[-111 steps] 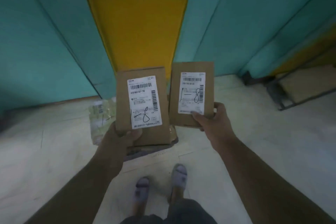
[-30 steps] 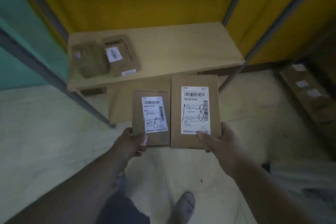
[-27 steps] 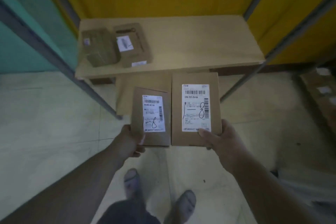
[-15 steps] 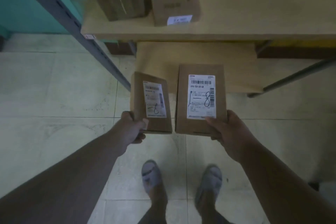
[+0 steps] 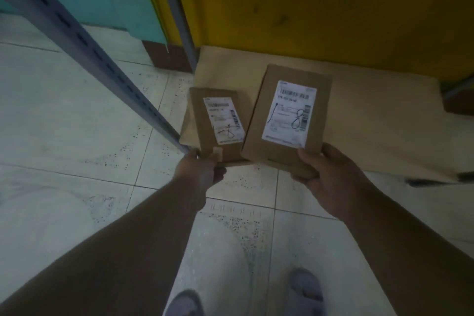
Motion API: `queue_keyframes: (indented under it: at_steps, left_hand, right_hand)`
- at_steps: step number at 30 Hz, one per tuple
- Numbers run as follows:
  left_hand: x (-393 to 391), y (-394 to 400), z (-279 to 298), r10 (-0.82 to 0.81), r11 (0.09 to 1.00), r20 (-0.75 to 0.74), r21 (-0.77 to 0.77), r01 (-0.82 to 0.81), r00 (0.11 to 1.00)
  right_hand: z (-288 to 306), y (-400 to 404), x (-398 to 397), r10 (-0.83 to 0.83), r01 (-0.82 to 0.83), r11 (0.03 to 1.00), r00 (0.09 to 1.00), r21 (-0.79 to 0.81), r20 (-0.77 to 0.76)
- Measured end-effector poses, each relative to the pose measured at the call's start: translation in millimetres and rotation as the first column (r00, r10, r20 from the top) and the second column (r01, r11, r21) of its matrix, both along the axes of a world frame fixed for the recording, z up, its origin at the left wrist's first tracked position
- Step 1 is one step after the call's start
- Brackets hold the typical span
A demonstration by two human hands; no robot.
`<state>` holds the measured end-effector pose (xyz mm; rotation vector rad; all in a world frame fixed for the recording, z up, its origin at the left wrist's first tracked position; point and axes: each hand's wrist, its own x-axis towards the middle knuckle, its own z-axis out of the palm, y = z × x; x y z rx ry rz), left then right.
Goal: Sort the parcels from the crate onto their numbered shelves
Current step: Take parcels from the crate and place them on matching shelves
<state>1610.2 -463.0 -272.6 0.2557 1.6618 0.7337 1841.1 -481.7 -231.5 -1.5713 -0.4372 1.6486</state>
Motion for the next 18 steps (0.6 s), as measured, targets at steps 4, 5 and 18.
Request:
queue_keyframes:
  at_steps: [4,5,18]
  left_hand:
    - [4,36,-19,-0.004,0.992,-0.127,0.126,0.02,0.992]
    - [4,49,-22,0.0,0.988,-0.147,0.155,0.023,0.989]
    - [-1,63,-72,-0.186,0.95,-0.656,0.068,0.303,0.732]
  right_hand:
    - [-23,30,10,0.006,-0.006,0.999,1.0,0.033,0.002]
    - [-28,36,14,0.004,-0.004,0.999,1.0,0.033,0.01]
    - [-103,68,36,0.08,-0.084,0.996,0.982,0.017,0.171]
